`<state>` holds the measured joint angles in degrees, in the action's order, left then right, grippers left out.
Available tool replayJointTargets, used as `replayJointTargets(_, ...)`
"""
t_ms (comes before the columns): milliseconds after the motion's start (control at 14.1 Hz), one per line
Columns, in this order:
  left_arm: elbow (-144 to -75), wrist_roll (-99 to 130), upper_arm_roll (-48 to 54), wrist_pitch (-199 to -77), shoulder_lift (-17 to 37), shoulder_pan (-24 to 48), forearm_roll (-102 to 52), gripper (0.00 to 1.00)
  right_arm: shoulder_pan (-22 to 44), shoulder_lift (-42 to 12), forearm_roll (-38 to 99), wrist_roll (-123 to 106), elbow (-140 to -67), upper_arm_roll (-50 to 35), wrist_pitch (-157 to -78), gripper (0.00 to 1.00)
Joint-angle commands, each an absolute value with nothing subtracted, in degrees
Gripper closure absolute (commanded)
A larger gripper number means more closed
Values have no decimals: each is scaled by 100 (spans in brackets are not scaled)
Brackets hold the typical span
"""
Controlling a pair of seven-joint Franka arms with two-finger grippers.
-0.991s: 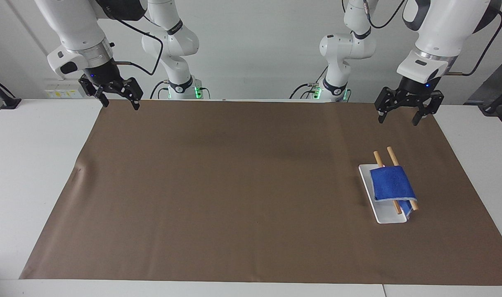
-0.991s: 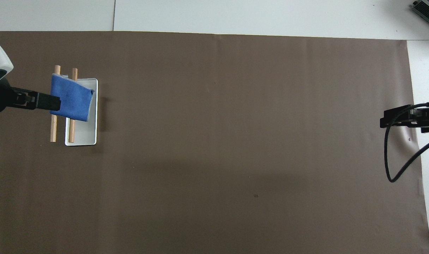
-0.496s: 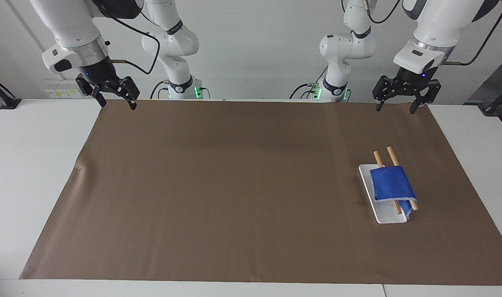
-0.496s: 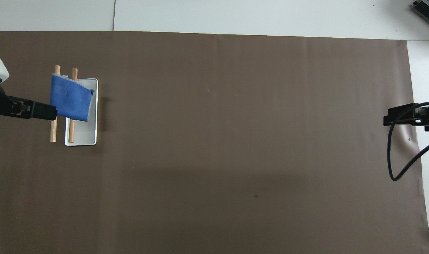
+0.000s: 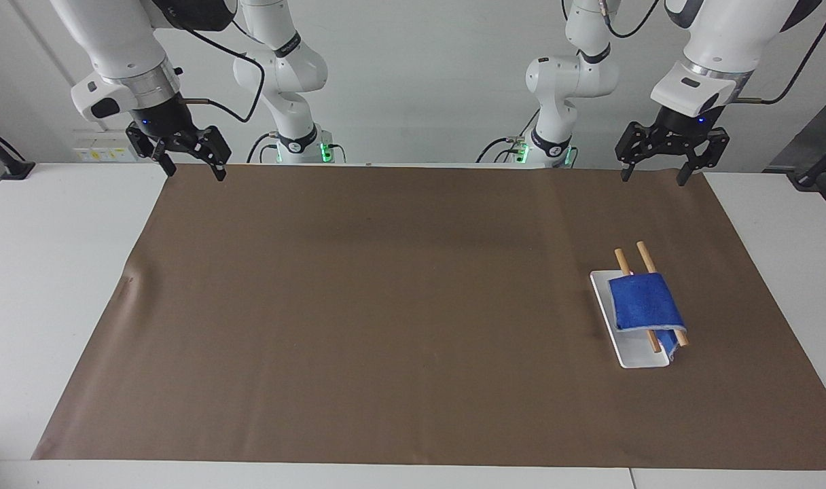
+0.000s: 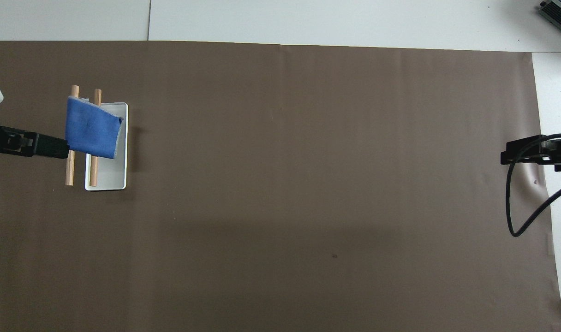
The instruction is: Right arm passes towel to left arm to hang
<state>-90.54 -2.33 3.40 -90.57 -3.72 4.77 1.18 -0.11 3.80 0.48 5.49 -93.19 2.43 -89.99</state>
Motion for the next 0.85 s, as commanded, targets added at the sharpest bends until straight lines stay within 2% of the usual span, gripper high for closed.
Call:
replayJointTargets(0,-9034,-158,343,-8816,-378,370,149,0,-35,396,-9,519,-9343,211,-8965,0)
replayJointTargets(283,-9123,-149,334,-8894,-396,203,-113,0,79,202,17,571,-9044,272,-8798,0)
replayJointTargets(779,-9141,-176,352,-8886,-404,185,-141,0,158,343,0,686,-9281,255,-8877,0)
